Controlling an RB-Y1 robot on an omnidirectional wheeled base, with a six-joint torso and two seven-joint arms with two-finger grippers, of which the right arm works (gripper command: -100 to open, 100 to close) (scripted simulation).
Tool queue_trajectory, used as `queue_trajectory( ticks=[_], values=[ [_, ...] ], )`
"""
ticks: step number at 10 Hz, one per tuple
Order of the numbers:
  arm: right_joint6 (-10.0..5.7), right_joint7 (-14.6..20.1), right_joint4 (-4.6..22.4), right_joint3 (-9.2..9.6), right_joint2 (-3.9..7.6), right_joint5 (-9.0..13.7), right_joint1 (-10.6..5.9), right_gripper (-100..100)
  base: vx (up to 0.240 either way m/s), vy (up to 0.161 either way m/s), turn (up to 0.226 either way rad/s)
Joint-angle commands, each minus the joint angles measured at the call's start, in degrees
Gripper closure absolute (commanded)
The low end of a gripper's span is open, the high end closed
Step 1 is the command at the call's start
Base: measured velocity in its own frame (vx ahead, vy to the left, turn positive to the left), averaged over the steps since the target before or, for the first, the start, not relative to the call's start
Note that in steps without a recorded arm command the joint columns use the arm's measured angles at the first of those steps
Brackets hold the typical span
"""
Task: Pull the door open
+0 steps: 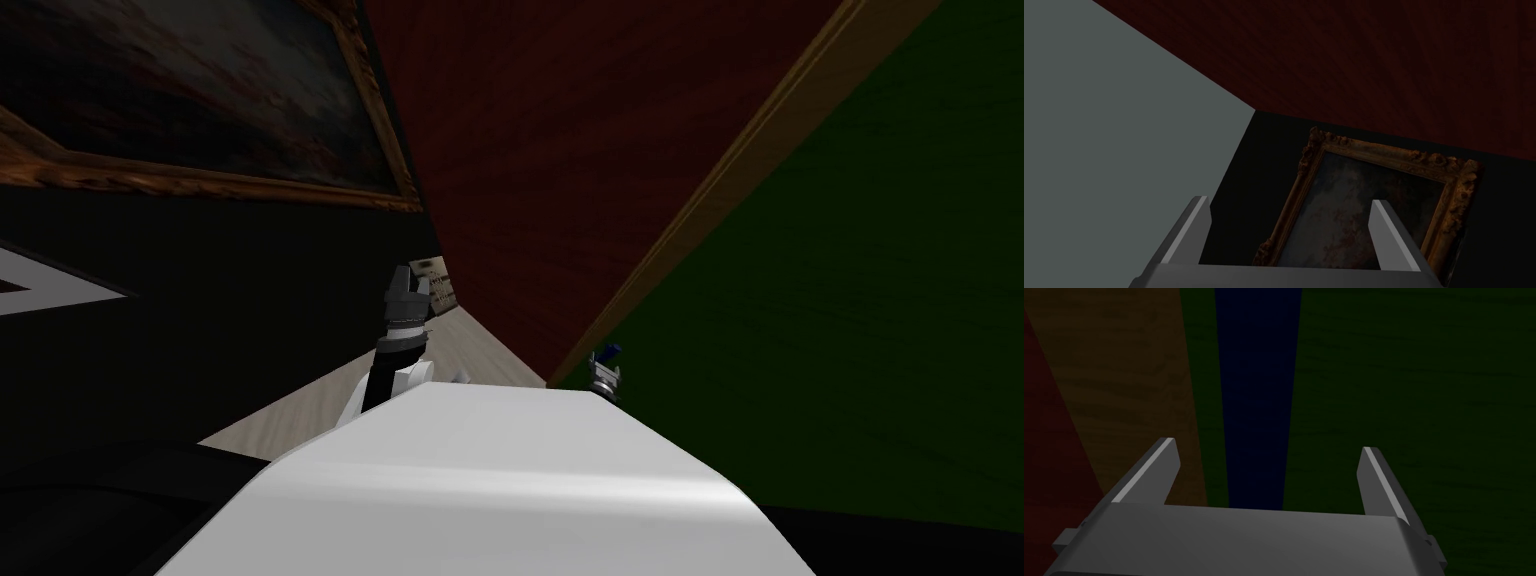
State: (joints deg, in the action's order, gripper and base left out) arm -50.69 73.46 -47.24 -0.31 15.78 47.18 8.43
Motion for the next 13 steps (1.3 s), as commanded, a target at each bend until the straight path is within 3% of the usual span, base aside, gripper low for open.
queue_trajectory(
  ticks=[1, 6, 13],
  values=[
    [0.07, -0.2, -0.18, -0.04, 0.03, 0.0, -0.26, 100, -0.025, 0.015, 0.041],
    [0.07, -0.2, -0.18, -0.04, 0.03, 0.0, -0.26, 100, -0.008, -0.002, 0.0],
    [1.27, 3.23, -2.13, 4.29, 1.9, -2.09, 0.37, 100, -0.189, 0.04, 0.048]
  ],
)
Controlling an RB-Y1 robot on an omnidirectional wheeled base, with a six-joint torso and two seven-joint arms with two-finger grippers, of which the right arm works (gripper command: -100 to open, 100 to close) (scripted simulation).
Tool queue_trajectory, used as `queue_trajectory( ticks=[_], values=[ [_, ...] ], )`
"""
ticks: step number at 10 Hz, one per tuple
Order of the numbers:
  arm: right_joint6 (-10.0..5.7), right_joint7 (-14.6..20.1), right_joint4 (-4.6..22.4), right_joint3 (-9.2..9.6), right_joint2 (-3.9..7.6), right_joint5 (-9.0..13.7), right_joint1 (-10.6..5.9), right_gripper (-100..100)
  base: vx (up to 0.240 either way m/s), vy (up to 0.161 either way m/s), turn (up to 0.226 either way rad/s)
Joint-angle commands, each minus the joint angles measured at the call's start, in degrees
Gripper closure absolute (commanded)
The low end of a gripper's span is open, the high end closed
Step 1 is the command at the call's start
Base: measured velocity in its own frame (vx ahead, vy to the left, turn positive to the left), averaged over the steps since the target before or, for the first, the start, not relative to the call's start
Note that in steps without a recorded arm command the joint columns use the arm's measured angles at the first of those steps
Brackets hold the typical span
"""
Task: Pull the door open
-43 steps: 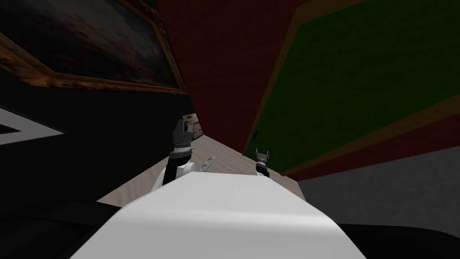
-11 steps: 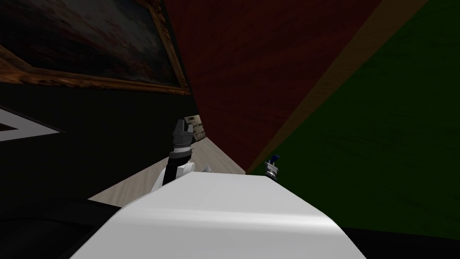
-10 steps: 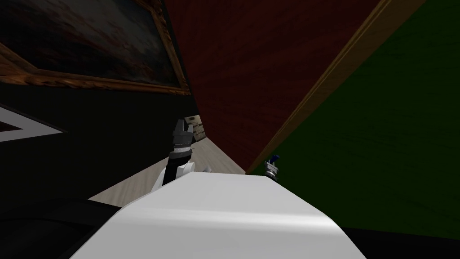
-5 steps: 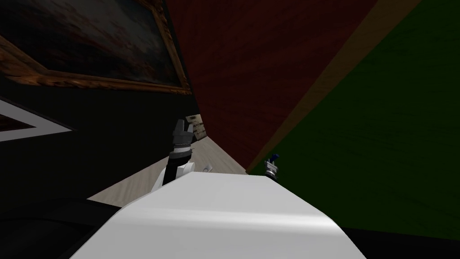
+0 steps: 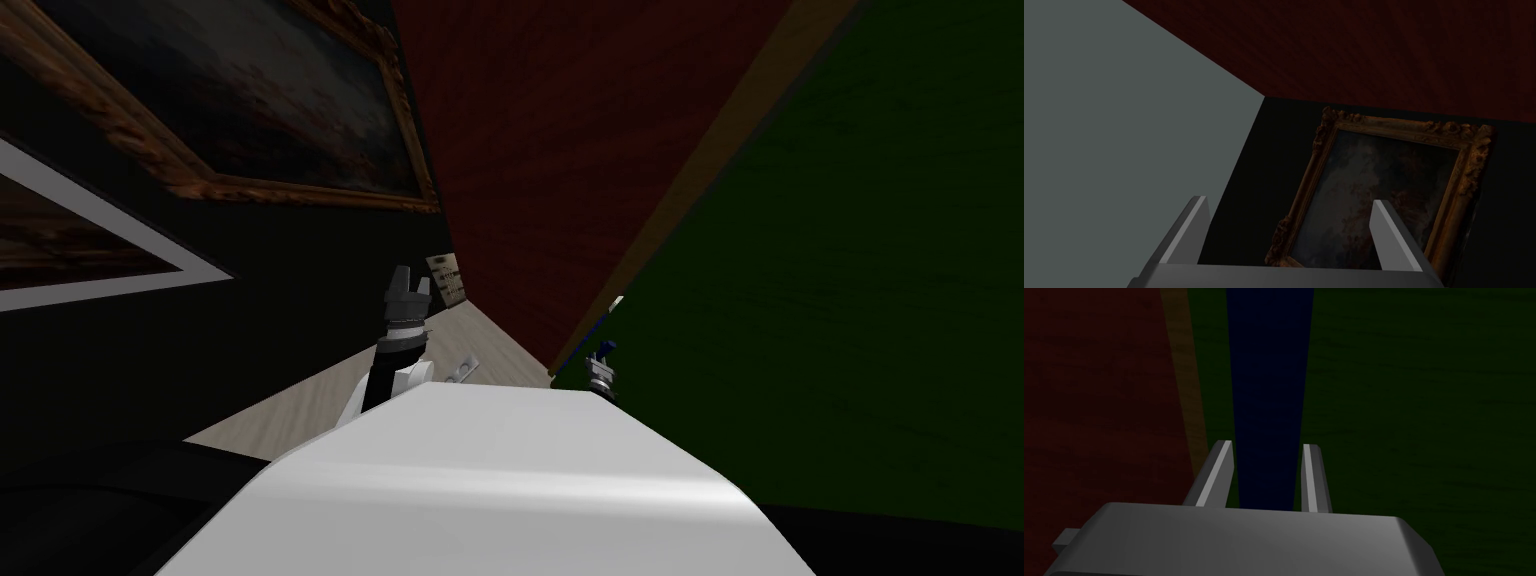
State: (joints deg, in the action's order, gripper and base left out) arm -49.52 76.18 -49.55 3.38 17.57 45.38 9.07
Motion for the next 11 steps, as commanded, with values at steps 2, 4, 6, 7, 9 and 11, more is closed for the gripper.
queue_trajectory(
  ticks=[2, 4, 6, 7, 9, 11],
  values=[
    [0.47, 1.53, -0.4, 1.86, 0.7, -0.91, -0.08, 100, -0.195, -0.002, 0.074],
    [0.69, 1.42, -1.0, 1.87, 0.82, -0.89, 0.15, 100, -0.16, -0.002, 0.049],
    [0.73, 2.31, -1.8, 3.75, 1.27, -1.88, 0.7, 100, -0.188, -0.005, 0.067],
    [0.66, 2.65, -2.1, 4.42, 1.48, -2.24, 0.9, 100, -0.225, 0.003, 0.063],
    [0.48, 3.54, -2.89, 6.19, 2.03, -3.2, 1.42, 100, -0.218, 0.005, 0.064],
    [0.33, 4.28, -3.54, 7.68, 2.49, -4.0, 1.86, 100, -0.234, -0.01, 0.057]
  ],
)
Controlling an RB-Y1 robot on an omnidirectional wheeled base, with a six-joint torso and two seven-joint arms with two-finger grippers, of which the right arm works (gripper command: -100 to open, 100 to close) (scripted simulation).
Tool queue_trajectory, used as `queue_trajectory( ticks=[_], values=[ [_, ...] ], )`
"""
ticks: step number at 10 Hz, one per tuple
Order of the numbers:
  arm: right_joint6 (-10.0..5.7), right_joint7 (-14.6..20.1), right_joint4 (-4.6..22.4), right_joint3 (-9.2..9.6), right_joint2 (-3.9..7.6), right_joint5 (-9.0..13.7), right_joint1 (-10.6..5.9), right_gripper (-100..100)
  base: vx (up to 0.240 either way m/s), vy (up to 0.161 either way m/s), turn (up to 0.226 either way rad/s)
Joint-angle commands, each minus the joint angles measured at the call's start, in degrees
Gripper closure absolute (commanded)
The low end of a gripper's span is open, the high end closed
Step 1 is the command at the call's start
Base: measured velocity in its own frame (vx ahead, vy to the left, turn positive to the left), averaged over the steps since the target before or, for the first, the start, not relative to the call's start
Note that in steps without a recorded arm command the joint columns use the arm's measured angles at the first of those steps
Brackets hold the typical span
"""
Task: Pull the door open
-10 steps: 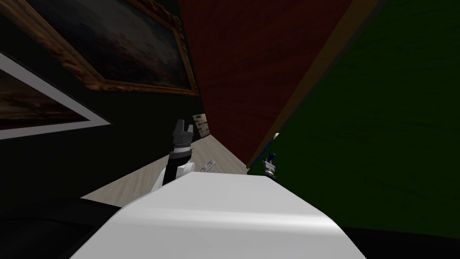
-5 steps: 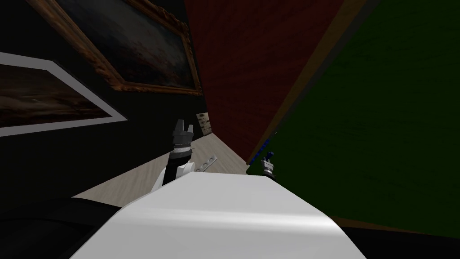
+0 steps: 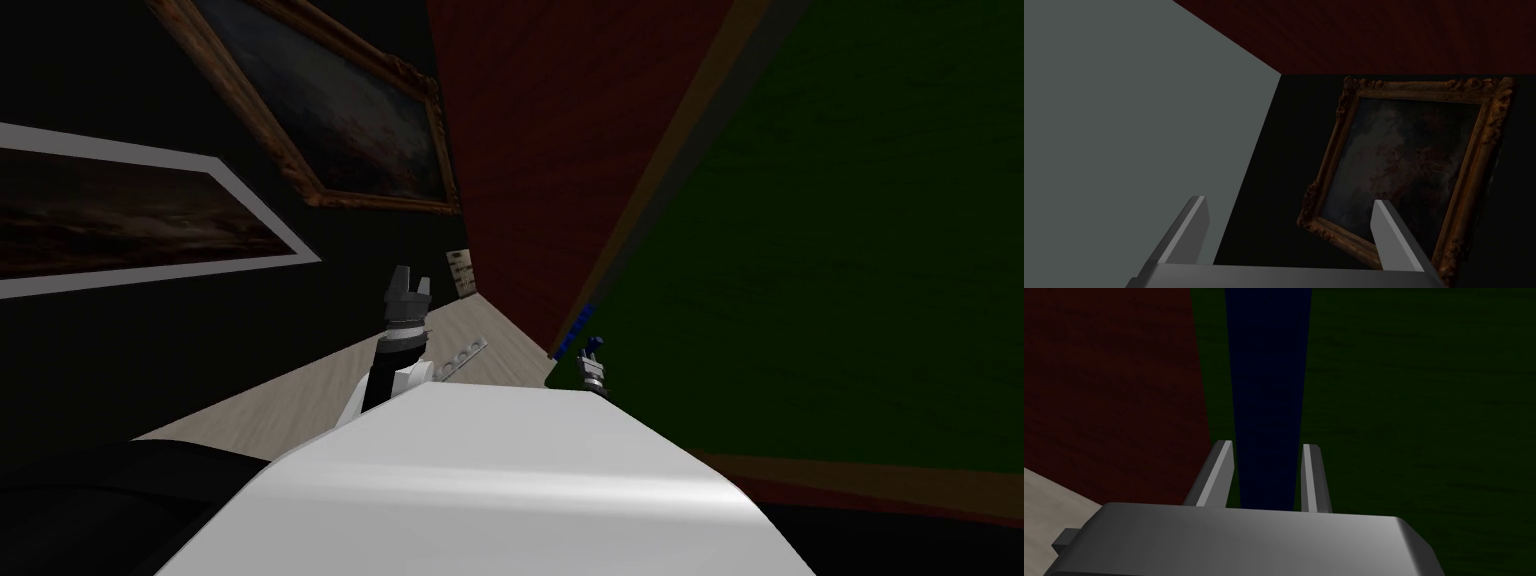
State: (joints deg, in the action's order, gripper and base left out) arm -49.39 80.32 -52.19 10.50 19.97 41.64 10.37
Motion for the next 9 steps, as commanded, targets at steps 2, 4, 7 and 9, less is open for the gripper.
queue_trajectory(
  ticks=[2, 4, 7, 9],
  values=[
    [-0.25, 0.45, -0.17, 0.75, 0.1, -0.41, 0.2, 100, -0.161, -0.019, 0.042],
    [-0.85, 1.98, -0.71, 2.61, 1.3, -1.21, 1.11, 100, -0.194, 0.007, 0.093],
    [-1.79, 4.06, -1.46, 4.87, 3.12, -2.18, 2.22, 100, -0.267, -0.002, 0.103],
    [-2.4, 5.41, -1.95, 6.35, 4.31, -2.82, 2.95, 100, -0.238, -0.023, 0.087]
  ],
)
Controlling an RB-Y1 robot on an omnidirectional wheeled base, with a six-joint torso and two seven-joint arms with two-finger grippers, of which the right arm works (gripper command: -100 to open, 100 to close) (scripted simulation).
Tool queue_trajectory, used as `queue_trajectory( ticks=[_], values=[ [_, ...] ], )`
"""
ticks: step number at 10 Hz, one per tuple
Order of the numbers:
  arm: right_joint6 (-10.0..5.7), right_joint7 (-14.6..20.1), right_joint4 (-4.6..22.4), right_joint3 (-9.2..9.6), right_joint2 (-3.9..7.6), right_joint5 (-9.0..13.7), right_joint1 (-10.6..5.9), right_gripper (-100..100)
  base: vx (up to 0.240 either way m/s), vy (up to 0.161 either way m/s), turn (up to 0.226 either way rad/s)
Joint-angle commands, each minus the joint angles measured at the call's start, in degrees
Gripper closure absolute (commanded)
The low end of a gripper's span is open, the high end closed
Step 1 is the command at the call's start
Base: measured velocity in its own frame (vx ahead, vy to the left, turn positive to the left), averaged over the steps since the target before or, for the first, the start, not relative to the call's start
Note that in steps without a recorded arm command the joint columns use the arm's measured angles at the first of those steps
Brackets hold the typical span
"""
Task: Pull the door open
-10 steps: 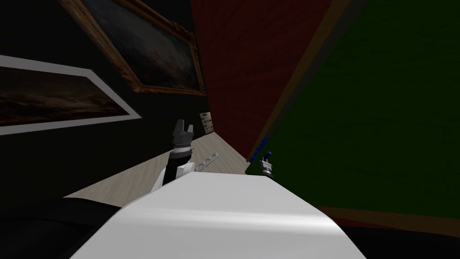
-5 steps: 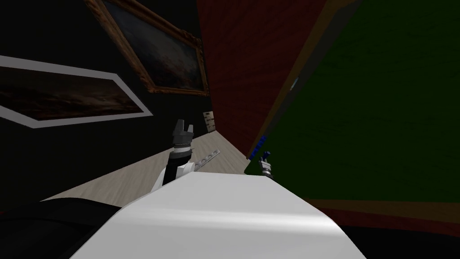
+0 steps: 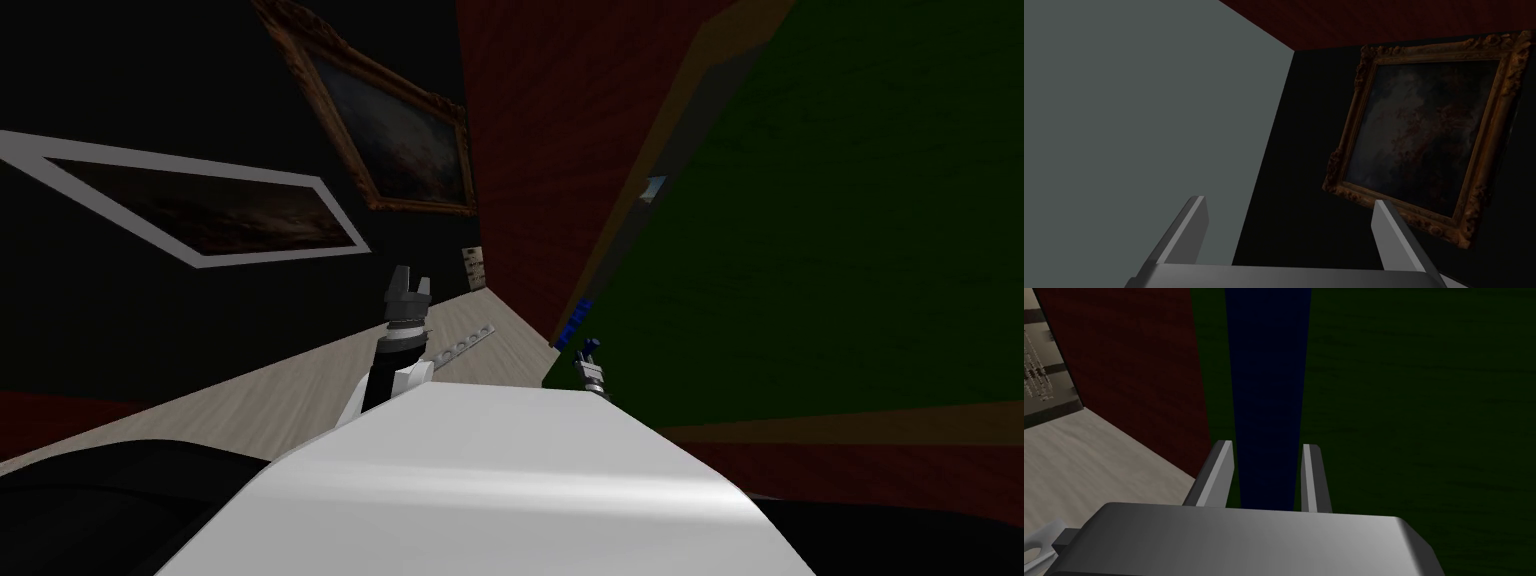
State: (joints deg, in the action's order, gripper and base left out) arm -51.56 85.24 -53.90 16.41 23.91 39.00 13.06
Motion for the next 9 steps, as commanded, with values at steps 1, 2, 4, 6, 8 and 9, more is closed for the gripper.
queue_trajectory(
  ticks=[1, 2, 4, 6, 8, 9],
  values=[
    [0.0, 0.0, 0.0, 0.0, 0.0, 0.0, 0.0, 100, -0.106, -0.009, 0.026],
    [-0.89, 1.21, -0.05, 1.34, 0.92, -0.59, 0.71, 100, -0.164, -0.029, 0.111],
    [-1.96, 2.46, -0.14, 2.57, 2.01, -1.14, 1.34, 100, -0.206, -0.032, 0.115],
    [-3.11, 3.79, -0.23, 3.9, 3.18, -1.74, 2.02, 100, -0.237, -0.017, 0.101],
    [-4.28, 5.15, -0.32, 5.24, 4.38, -2.34, 2.71, 100, -0.223, -0.036, 0.106],
    [-4.71, 5.64, -0.36, 5.74, 4.82, -2.57, 2.97, 100, -0.229, -0.025, 0.094]
  ],
)
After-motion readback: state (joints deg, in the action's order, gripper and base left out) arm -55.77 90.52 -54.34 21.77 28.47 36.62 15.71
